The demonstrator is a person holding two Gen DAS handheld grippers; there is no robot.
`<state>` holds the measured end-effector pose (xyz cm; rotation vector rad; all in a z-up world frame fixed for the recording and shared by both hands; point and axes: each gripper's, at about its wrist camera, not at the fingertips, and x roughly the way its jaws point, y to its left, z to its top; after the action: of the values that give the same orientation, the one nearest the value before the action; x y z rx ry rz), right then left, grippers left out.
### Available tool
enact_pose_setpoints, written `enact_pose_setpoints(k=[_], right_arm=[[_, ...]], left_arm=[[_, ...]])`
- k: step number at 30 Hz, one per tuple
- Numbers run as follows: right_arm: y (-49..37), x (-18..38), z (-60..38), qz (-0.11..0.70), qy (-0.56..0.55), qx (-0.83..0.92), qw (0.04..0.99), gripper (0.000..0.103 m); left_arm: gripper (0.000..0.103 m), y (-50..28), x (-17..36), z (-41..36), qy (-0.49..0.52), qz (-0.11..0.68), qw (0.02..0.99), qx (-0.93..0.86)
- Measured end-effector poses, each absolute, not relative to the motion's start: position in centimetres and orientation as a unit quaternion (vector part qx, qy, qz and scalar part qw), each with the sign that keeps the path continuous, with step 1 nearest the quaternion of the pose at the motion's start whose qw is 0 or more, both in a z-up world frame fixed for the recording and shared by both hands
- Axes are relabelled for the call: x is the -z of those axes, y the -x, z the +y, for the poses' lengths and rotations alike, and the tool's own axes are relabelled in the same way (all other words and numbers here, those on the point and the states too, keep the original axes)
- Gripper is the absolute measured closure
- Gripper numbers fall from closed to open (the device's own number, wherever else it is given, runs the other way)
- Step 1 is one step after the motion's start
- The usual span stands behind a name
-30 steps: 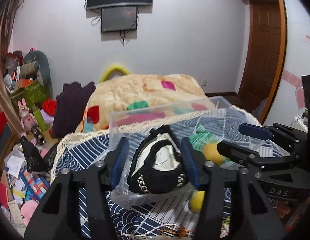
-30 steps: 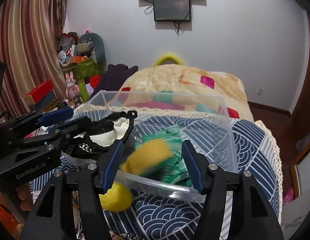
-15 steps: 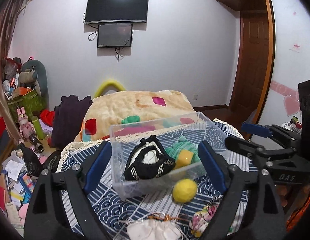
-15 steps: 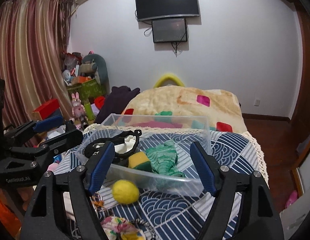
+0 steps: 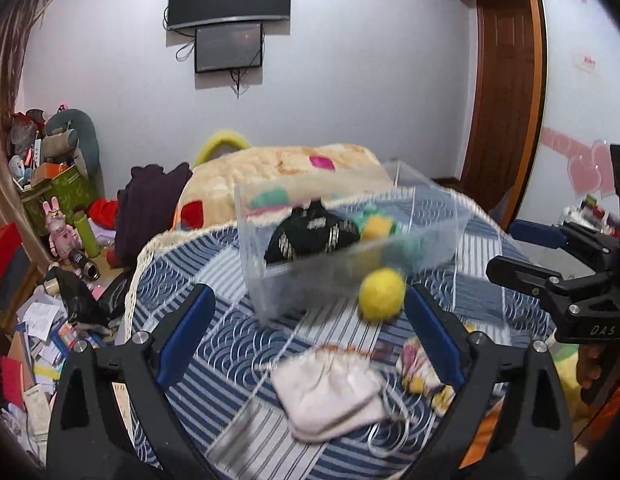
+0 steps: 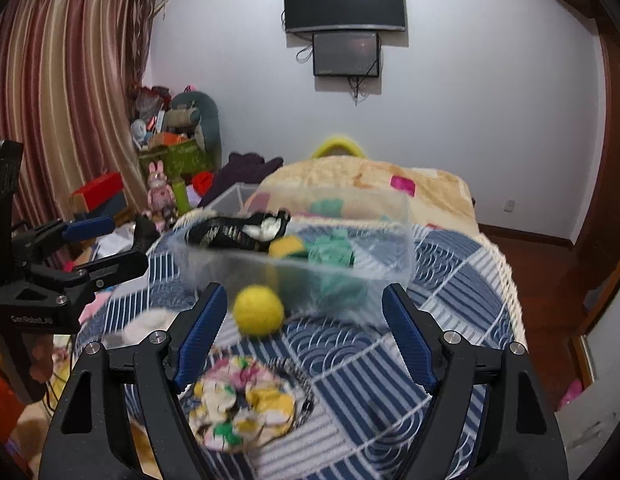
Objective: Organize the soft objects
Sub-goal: 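Grasp the floral cloth with the right tool while the left tool grasps the white drawstring pouch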
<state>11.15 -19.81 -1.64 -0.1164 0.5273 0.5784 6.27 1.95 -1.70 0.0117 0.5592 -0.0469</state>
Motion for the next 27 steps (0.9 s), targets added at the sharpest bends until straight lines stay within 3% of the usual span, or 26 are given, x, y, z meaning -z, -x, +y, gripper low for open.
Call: enact_pose_setpoints(k=[14, 24, 27], right_arm=[[-10.3, 7.1, -18.0, 0.34, 0.047, -0.323, 0.882, 0.026], [-10.2, 8.0, -17.9, 0.352, 0.062, -0.318, 0.878, 0.064], [-10.5, 8.5, -17.9, 0.359, 0.065, -0.313, 0.877, 0.065]], left_arm=[[0.006, -5.4, 8.7, 2.7, 0.055, 0.36, 0.931, 0.028], [0.007, -6.7, 9.6, 2.4, 0.068, 0.354, 0.932, 0.034], [0.012, -6.9, 10.1, 2.1, 0.065, 0.355, 0.932, 0.037]])
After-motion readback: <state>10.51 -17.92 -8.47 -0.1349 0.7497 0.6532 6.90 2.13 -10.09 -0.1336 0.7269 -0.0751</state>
